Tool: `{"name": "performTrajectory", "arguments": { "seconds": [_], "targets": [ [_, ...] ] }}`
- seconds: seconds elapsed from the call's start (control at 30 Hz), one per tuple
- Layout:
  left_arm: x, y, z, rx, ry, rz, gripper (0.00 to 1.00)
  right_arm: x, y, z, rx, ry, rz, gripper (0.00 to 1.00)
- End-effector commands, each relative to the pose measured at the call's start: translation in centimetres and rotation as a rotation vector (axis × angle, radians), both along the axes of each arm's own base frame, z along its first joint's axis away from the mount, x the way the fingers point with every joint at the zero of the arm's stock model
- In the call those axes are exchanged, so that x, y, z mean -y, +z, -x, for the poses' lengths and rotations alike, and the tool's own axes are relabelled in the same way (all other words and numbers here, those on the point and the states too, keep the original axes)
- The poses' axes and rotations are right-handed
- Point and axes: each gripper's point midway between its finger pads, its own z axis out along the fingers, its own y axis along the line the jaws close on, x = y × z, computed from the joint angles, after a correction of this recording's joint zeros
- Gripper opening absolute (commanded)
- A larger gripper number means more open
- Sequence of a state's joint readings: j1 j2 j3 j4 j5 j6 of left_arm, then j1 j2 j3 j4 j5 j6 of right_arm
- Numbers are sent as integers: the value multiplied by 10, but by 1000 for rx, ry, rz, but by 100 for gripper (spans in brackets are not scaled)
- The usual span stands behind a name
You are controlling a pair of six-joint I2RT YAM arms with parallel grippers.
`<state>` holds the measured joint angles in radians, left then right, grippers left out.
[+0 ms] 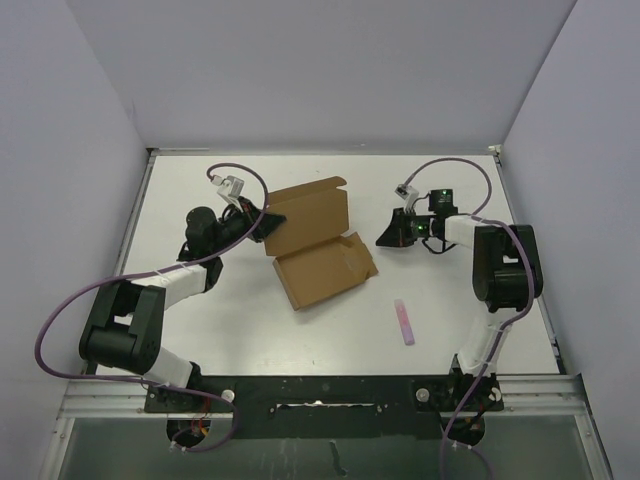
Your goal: Fold the paper box
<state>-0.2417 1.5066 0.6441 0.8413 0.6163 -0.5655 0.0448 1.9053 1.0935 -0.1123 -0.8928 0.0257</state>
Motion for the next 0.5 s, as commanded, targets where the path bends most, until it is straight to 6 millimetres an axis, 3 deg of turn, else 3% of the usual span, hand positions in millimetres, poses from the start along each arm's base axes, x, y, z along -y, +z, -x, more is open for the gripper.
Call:
{"name": "performTrajectory", "arguments": {
  "seconds": [0.0,0.23,0.47],
  "targets": [
    [7,31,-5,108,-30,25,0,-15,-2,-2,17,55,33,0],
    [7,30,-5,108,-30,26,0,-32,-5,11,-12,137,-25,4],
    [7,31,-5,109,-30,27,0,-55,13,28,-9,246,-155,22]
  ]
}}
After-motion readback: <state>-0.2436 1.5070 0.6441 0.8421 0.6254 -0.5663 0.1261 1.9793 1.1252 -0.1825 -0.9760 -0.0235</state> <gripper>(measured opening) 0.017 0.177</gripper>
